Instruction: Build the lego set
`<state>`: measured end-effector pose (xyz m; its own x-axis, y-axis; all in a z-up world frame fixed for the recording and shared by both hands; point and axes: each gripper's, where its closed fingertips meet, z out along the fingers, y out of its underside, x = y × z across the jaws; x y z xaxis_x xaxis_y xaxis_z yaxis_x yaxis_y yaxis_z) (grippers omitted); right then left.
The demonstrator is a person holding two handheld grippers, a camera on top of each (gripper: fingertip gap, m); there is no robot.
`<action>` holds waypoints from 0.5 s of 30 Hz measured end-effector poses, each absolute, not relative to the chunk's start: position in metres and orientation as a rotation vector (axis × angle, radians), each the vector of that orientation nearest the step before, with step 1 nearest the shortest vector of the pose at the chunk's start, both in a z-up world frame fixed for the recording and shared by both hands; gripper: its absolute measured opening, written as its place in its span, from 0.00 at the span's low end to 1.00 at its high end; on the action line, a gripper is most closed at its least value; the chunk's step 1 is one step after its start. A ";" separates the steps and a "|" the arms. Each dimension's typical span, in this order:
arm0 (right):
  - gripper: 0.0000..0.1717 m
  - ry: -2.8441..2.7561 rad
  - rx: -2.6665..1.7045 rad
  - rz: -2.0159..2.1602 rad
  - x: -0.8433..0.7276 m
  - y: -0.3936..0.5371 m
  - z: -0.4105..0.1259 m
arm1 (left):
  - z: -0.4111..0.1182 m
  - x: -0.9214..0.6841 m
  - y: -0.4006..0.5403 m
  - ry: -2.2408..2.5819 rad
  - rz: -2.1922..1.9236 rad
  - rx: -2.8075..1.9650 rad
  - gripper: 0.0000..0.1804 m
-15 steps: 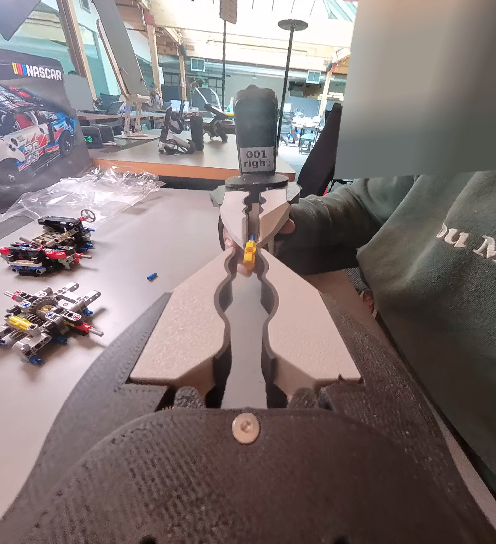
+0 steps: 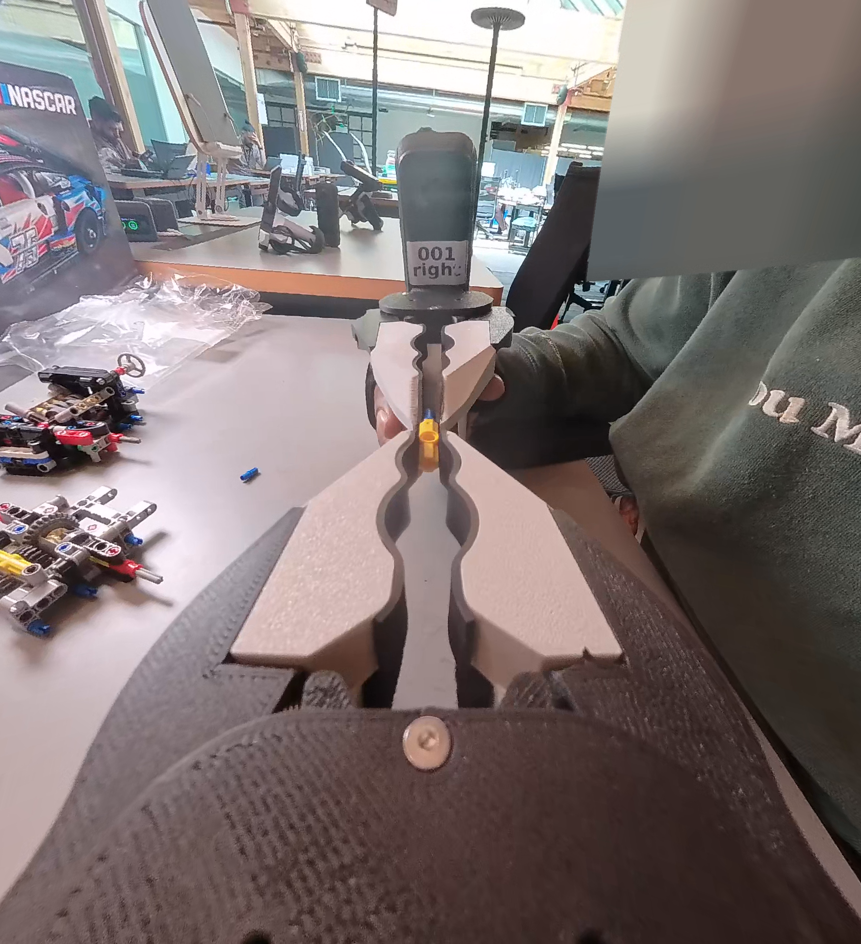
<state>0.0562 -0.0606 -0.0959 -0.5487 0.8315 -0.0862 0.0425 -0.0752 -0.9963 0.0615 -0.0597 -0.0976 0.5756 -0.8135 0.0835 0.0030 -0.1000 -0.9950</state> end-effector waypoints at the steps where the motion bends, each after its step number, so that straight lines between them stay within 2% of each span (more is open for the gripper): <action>1: 0.02 -1.599 -0.954 1.688 0.056 -0.060 -0.096 | -0.098 0.062 -0.060 0.715 -0.796 -1.527 0.03; 15: 0.02 -1.600 -0.936 1.673 0.059 -0.058 -0.093 | -0.097 0.061 -0.060 0.708 -0.811 -1.522 0.03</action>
<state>0.0593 -0.0579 -0.0932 -0.5461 0.8350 -0.0671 0.0296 -0.0608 -0.9977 0.0609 -0.0599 -0.0972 0.5699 -0.8162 0.0947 0.0166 -0.1038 -0.9945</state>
